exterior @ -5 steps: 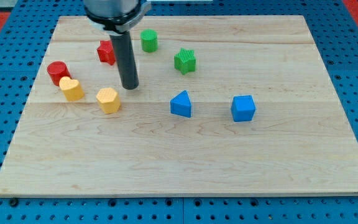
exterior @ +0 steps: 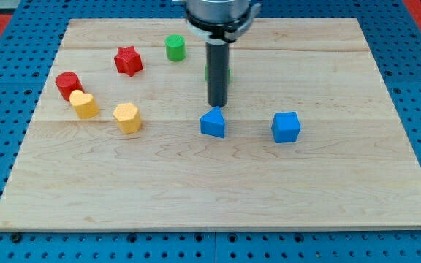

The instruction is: Slide the blue cube down a bit

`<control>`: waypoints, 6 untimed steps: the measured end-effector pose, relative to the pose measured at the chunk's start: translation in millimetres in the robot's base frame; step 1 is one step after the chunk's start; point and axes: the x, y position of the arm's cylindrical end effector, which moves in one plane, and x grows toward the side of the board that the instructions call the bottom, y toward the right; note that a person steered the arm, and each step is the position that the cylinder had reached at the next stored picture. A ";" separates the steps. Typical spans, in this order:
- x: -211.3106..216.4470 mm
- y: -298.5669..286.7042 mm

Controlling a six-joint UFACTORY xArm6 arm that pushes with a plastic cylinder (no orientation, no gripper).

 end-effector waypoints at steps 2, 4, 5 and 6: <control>20.5 6.9; 3.5 -7.3; 21.8 -20.1; 24.5 -25.5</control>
